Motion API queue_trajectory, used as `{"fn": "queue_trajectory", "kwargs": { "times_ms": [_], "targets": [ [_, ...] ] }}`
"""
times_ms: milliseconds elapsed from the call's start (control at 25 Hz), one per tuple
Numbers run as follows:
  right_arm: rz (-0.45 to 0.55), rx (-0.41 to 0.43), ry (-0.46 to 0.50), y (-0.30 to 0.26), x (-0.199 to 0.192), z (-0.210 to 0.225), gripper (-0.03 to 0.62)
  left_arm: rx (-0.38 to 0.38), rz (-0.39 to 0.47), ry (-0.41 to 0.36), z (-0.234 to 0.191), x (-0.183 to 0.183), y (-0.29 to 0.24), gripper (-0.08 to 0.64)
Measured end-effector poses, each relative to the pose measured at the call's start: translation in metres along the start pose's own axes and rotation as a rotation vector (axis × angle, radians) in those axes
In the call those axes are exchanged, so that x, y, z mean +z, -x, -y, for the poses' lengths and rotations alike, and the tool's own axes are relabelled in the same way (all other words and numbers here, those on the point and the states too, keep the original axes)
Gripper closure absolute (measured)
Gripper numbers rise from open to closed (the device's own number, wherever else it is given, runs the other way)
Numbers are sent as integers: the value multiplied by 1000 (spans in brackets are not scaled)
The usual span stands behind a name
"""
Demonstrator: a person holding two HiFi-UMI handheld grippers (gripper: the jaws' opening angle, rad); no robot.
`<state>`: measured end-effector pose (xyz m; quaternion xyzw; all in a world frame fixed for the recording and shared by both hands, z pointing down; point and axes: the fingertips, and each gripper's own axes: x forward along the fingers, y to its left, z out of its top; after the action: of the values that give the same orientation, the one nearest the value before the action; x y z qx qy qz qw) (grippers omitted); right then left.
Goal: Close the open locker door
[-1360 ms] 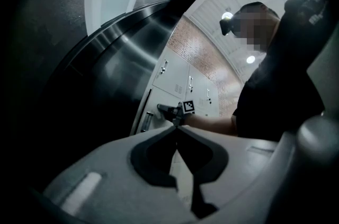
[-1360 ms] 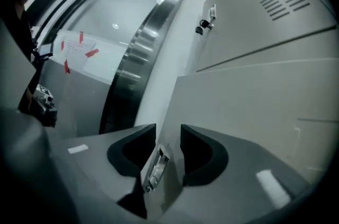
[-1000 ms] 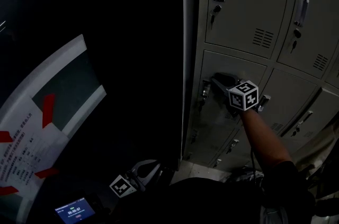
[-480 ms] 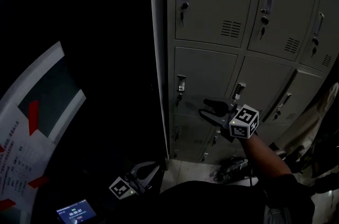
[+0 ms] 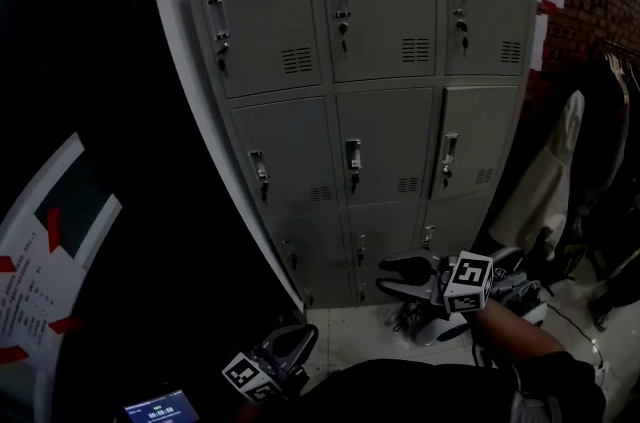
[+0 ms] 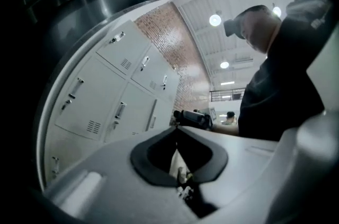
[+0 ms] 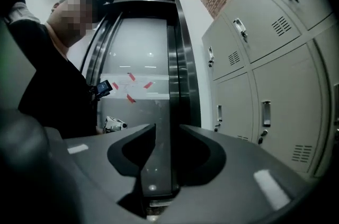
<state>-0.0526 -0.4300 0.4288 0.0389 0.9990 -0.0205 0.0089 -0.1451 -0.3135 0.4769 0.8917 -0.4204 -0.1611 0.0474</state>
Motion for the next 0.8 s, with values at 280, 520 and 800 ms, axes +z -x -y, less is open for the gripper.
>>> {"fn": "queue_trajectory", "kwargs": {
  "times_ms": [280,520,800],
  "targets": [
    [34,1,-32,134,-11,-73,476,-21,-100,72,129,-38,-39,557],
    [95,-93,-50,196,-13,-117,482,-53,-94,49,172,-27,-36,557],
    [138,-175,-68,201,-10,-195,482,-105,-80,25,212,-16,23,557]
  ]
}}
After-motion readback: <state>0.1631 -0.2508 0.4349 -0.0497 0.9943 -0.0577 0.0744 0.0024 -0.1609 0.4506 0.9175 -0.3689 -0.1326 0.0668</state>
